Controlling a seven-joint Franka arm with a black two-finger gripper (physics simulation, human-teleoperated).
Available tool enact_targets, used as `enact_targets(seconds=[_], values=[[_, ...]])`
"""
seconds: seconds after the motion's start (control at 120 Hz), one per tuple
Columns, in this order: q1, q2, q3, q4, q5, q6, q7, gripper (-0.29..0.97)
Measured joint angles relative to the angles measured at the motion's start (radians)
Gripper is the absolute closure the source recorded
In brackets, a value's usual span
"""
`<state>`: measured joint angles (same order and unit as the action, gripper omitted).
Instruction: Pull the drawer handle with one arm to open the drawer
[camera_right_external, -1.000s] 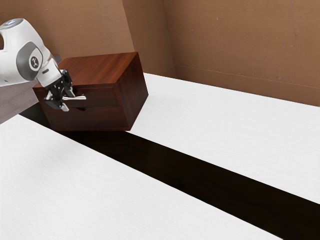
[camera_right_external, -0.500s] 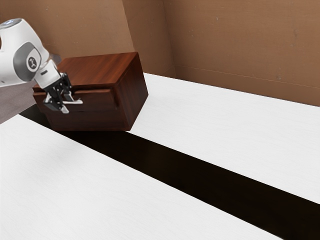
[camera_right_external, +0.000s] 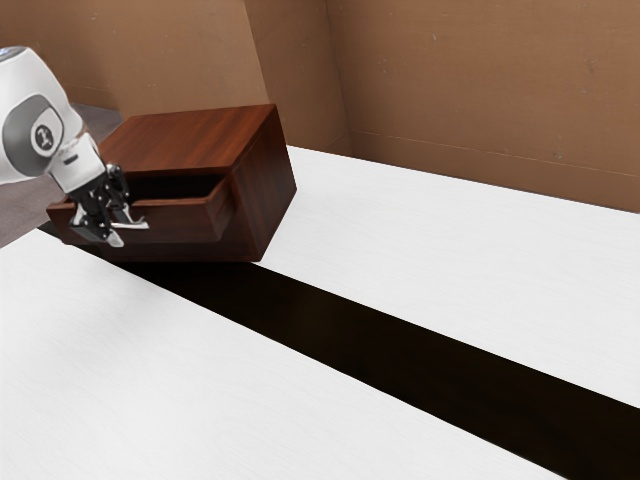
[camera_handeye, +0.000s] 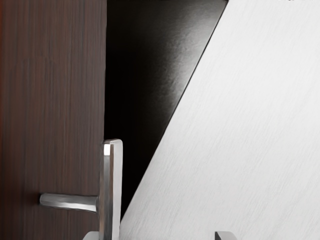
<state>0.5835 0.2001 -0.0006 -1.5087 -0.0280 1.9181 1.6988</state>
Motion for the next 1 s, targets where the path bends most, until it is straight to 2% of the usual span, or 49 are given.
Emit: enact_targets(seconds=[0.158,0.675,1.0], values=[[0.004,-0.047,0.000,-0.065,0.000,0.002,-0.008,0.39],[0.010,-0.260,0.004,-0.315,0.000,0.027,-0.031,0.42],[-0.011,-0.329,0.002,-0.334,0.003,0.056,-0.041,0.42]])
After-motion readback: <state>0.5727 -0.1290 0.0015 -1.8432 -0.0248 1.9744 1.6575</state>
